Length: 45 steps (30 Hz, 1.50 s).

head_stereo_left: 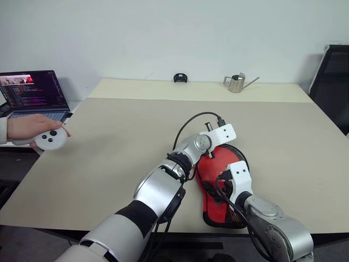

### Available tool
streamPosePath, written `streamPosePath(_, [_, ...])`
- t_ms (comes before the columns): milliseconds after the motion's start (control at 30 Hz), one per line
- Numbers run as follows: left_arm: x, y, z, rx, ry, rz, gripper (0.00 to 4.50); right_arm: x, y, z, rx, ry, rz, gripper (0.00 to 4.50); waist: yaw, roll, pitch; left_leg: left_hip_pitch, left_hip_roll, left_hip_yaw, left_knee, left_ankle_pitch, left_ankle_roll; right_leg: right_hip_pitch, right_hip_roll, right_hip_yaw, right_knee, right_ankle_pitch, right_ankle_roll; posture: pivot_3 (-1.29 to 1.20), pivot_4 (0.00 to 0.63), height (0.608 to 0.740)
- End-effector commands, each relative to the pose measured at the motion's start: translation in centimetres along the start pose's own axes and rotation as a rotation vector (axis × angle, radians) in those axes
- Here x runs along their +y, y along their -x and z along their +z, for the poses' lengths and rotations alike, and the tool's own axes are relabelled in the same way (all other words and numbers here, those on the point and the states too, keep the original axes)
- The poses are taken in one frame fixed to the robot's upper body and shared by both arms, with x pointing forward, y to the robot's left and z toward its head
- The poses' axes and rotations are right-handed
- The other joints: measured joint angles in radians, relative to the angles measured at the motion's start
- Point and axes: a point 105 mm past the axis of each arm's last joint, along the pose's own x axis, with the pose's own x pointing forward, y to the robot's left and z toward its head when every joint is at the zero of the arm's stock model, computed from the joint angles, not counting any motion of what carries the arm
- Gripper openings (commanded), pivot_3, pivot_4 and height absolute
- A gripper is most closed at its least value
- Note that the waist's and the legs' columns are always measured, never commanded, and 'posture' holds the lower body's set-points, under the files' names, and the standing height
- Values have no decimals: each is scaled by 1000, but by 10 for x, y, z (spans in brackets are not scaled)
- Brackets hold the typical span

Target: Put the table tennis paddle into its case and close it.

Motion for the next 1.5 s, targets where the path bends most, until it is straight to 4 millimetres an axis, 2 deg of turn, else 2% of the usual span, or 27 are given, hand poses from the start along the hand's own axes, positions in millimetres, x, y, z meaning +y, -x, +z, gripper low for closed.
streamPosePath(33, [7, 1, 15, -50, 35, 9, 1477, 0, -5, -45, 198, -46, 27, 4500, 0, 0, 0, 0, 0, 0, 0, 0, 0, 0, 0, 0, 0, 0, 0, 0, 150, 740])
streamPosePath(133, [10, 2, 15, -53, 44, 18, 2630, -2, -5, -46, 202, -39, 30, 4500, 0, 0, -1, 1, 0, 0, 0, 0, 0, 1, 0, 0, 0, 0, 0, 0, 150, 740])
streamPosePath(200, [16, 3, 17, -64, 60, 43, 3446, -3, -8, -44, 200, -36, 32, 4500, 0, 0, -1, 1, 0, 0, 0, 0, 0, 1, 0, 0, 0, 0, 0, 0, 150, 740])
streamPosePath(233, [25, 6, 19, -77, 76, 73, 3725, -3, -10, -43, 196, -32, 36, 4500, -1, -1, -1, 1, 0, 0, 0, 0, 0, 1, 0, 0, 0, 0, 0, 0, 150, 740])
streamPosePath(300, [40, 10, 22, -93, 109, 117, 3725, -4, -13, -41, 192, -25, 40, 4500, -4, -1, -1, 2, 0, 0, 0, 0, 0, 1, 0, 1, 1, 0, 0, 0, 150, 740])
streamPosePath(467, [60, 18, 22, -130, 251, 156, 3725, -13, -21, -38, 187, -4, 47, 4500, -16, -2, -2, 5, 0, 0, 0, 0, 0, 3, 0, 0, 1, 1, 1, 0, 150, 740])
streamPosePath(667, [94, 38, -2, -158, 434, 204, 3725, -21, -32, -27, 167, 34, 63, 4500, -26, -1, -1, 12, 0, 0, 0, 0, 0, 10, 0, 1, 1, 1, 1, 0, 150, 740])
streamPosePath(833, [110, 53, -6, -267, 550, 172, 3725, -30, -37, -21, 153, 50, 66, 4500, -22, -2, -1, 15, 0, 0, -1, 0, 0, 13, 0, 0, 0, 1, 1, 0, 150, 740])
streamPosePath(967, [103, 62, -4, -380, 584, 29, 3725, -42, -40, -18, 150, 59, 61, 4500, -21, -2, -1, 14, 0, 0, -1, 0, 0, 13, 0, 0, 0, 1, 1, 0, 150, 740])
streamPosePath(1100, [83, 97, -28, -518, 419, -199, 3725, -56, -40, -11, 147, 84, 55, 4500, -28, 0, -2, 16, 1, 2, -2, 0, 0, 13, -1, 2, 0, 1, 1, 0, 150, 740])
streamPosePath(1300, [63, 135, -45, -547, 365, -271, 3725, -78, -37, 2, 128, 92, 56, 4500, -18, -1, -1, 14, 3, 2, -2, 0, 0, 13, -1, 5, -1, 1, 0, 0, 150, 740])
streamPosePath(1400, [47, 148, -44, -547, 366, -309, 3725, -82, -31, 11, 107, 93, 80, 4500, -10, -1, -1, 13, 2, 2, -2, 0, 0, 13, -2, 5, -2, 1, 0, 0, 150, 740])
streamPosePath(1500, [26, 153, -38, -542, 333, -368, 3725, -83, -21, 20, 88, 95, 119, 4500, -5, 0, -1, 12, 2, 2, -2, 0, 0, 13, -2, 5, -3, 1, 0, 0, 150, 740])
